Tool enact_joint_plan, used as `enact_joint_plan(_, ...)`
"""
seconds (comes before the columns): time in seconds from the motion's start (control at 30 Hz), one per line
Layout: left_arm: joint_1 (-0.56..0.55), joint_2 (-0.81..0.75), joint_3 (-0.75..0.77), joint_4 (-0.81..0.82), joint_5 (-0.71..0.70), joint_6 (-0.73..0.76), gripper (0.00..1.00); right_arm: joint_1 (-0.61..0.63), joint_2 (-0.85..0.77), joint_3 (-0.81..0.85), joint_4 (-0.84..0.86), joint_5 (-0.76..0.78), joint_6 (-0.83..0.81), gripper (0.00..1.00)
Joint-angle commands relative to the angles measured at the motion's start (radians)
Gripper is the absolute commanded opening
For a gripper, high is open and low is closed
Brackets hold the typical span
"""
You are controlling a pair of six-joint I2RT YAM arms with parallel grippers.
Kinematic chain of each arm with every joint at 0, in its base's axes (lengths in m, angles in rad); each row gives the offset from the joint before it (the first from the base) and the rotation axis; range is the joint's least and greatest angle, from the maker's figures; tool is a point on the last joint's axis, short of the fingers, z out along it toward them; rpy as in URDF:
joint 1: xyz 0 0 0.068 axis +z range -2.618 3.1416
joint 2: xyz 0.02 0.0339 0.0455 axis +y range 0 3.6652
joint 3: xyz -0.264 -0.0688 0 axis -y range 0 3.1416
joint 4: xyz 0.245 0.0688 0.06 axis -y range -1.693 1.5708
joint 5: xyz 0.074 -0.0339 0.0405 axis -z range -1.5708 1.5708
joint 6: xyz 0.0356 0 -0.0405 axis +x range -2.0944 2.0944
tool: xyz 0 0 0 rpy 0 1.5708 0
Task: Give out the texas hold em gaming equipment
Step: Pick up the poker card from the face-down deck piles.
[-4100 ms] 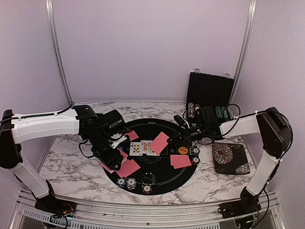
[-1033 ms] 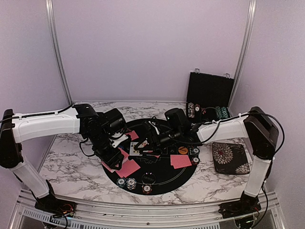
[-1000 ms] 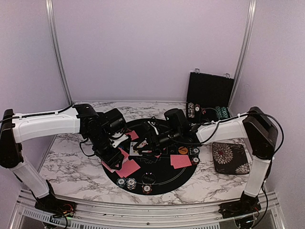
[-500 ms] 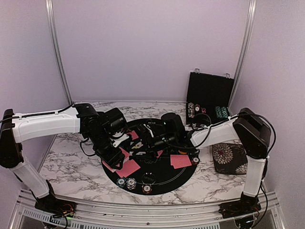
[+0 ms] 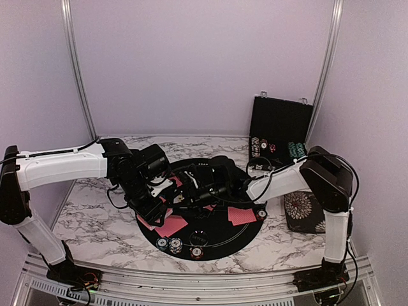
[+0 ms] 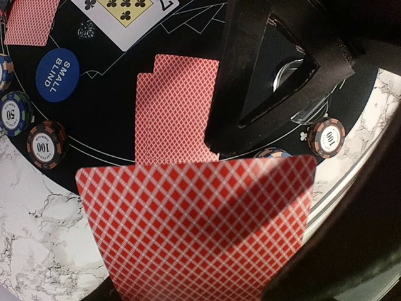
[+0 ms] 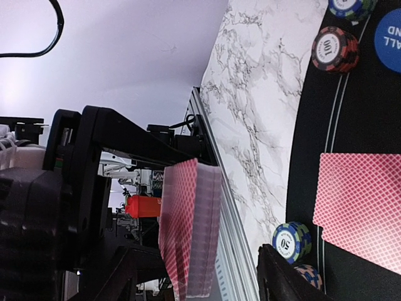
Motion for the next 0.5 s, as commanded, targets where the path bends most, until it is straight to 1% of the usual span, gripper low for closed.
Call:
enact_joint_plan(0.0,-0.003,0.003,0.023,0.000,0.003,-0.005,0.51,0.019,0.028,0.049,0.050,-0.011,0.024,0.63)
enact_joint_plan(0.17,-0.003,0.003,0.023,0.000,0.002,-0.004,0.51,0.028,0.055,0.076,0.059,-0.013,0.035,0.62)
enact_joint_plan(0.47,-0.004,-0.001,0.020,-0.001,-0.003,-0.002,0.51,0.043,0.083,0.079,0.075,-0.012,0.048,0.57)
